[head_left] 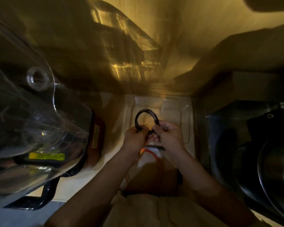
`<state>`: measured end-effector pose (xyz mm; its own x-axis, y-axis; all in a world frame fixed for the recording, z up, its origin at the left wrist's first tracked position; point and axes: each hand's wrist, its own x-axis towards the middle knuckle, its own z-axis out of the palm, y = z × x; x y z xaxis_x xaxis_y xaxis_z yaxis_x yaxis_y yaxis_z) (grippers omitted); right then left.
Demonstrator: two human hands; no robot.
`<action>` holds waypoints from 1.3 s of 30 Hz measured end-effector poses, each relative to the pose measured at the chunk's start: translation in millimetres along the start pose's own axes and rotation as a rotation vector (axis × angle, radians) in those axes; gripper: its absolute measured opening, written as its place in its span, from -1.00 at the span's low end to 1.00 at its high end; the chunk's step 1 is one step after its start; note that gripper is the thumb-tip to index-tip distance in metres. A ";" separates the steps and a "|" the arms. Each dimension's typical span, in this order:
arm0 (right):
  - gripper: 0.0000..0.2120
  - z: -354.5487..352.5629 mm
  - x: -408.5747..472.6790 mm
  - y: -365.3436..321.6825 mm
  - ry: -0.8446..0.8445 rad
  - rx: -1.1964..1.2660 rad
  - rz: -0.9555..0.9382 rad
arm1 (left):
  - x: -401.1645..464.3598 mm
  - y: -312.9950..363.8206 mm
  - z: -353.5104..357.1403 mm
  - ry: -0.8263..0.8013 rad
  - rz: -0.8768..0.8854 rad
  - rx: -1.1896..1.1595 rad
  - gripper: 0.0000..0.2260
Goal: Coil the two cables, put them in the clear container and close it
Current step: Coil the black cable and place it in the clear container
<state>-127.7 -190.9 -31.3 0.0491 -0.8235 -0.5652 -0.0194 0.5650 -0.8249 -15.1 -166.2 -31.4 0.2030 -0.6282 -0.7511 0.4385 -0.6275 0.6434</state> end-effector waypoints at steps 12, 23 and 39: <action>-0.77 20.0 85.3 24.8 0.095 -0.229 0.128 | 51.6 7.4 3.2 0.058 -0.279 -0.362 -0.73; -0.91 40.1 127.4 41.1 0.111 -0.260 0.145 | 78.9 8.7 -3.4 0.079 -0.353 -0.400 -0.76; -0.67 29.9 125.9 52.4 0.168 -0.191 0.103 | 85.0 5.6 -6.5 0.052 -0.402 -0.416 -0.78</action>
<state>-92.7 -263.4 -145.3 -0.1294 -0.7683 -0.6268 -0.2047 0.6392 -0.7413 10.3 -220.1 -92.6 -0.0122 -0.3478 -0.9375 0.7951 -0.5719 0.2018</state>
